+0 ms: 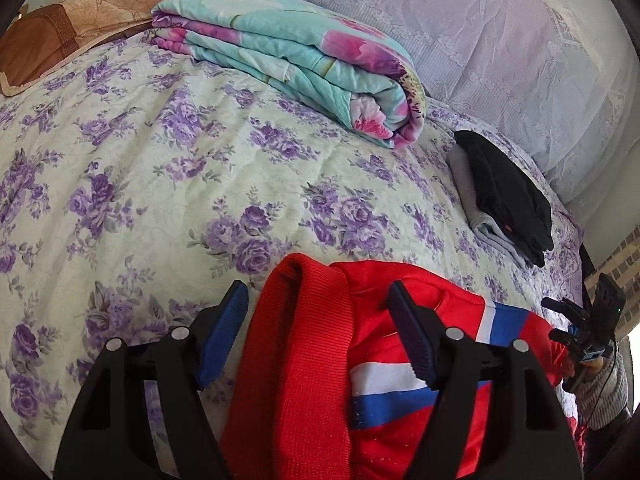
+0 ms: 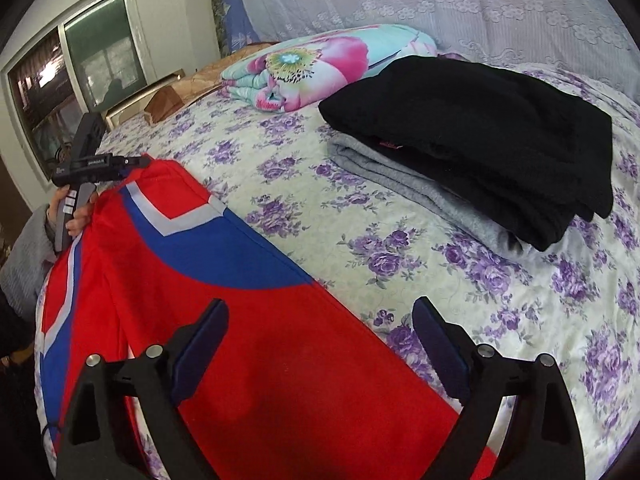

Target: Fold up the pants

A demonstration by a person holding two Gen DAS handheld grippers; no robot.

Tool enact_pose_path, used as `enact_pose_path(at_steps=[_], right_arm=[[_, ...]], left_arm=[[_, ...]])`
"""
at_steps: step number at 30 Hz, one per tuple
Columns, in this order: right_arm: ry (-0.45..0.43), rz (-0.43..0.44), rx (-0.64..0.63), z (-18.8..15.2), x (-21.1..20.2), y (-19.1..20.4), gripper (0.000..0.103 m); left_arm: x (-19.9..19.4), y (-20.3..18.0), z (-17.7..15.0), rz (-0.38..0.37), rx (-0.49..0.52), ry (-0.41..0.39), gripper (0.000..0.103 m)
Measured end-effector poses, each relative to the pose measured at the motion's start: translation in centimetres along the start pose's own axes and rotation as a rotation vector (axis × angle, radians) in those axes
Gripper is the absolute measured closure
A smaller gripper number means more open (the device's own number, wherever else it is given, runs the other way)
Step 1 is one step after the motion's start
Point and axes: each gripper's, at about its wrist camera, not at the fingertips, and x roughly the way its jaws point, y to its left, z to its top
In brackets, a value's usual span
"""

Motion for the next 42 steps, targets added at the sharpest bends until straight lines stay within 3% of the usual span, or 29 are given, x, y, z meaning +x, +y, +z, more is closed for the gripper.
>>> enact_pose_path(at_steps=[5,8,10,13,18,33,42], right_arm=[[0.066,0.043,-0.023,-0.3,1.7,-0.4,0.042],[0.056,0.023,-0.015,-0.6,2.0,-0.8,0.066],[0.044,0.019,-0.009,-0.6,1.7,-0.8,0.087],[0.038,-0.03,-0.068,-0.7,1.2,0.8,0.097],[0.022,-0.064,-0.079,-0.6,-0.5,2.5,0.099],[0.0,-0.126,-0.048,-1.6,-3.6,6.0,0.099],[-0.022,-0.153,-0.045,-2.2,-5.3,7.9,0.099]], left_arm=[[0.2,-0.4,-0.1,0.012,0.026,0.003,0.039],[0.1,-0.5,-0.1,0.011,0.032,-0.005,0.049],[-0.1,-0.5,-0.2,0.007,0.036,-0.014,0.053],[-0.5,-0.6,-0.2,0.01,0.045,-0.038,0.065],[-0.9,-0.6,-0.1,-0.002,0.047,-0.062,0.079],[-2.5,-2.7,-0.8,0.064,0.149,-0.15,0.083],[-3.4,-2.9,-1.0,0.062,0.165,-0.193,0.084]])
